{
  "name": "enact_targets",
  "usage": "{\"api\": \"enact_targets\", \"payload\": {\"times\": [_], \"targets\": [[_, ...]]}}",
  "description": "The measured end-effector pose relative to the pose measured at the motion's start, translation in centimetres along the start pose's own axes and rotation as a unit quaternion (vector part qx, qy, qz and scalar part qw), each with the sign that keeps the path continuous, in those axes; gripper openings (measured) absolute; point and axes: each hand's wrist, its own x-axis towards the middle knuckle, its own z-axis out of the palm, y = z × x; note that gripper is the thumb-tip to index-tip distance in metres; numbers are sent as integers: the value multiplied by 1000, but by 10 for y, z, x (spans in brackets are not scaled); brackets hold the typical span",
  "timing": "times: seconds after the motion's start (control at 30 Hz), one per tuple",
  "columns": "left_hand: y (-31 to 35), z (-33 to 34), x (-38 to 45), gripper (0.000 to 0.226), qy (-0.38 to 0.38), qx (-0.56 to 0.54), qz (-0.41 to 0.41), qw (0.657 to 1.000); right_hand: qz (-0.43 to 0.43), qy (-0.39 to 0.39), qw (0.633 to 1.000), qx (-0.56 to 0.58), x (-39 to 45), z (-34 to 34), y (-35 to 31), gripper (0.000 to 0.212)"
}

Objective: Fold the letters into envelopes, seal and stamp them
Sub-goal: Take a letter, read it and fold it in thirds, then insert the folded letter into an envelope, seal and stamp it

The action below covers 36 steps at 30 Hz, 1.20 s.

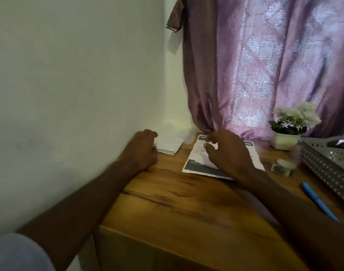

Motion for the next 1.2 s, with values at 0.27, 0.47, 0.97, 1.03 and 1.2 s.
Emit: {"api": "enact_targets", "payload": {"times": [0.27, 0.47, 0.97, 1.03, 1.2], "targets": [[-2, 6, 5, 39, -38, 37, -32, 998, -59, -111, 992, -29, 30, 42, -71, 30], [-4, 7, 7, 38, -27, 21, -29, 999, -29, -174, 974, -140, 45, 87, -93, 42], [7, -22, -4, 49, 174, -400, -1, 900, 50, -83, 882, 461, 34, 12, -55, 25], [8, -23, -3, 57, 163, -430, -8, 888, 66, -66, 827, 555, 33, -6, -38, 43], [8, -24, -3, 58, 157, -366, 26, 917, 111, -58, 696, 707, 33, -46, 10, 49]]}}
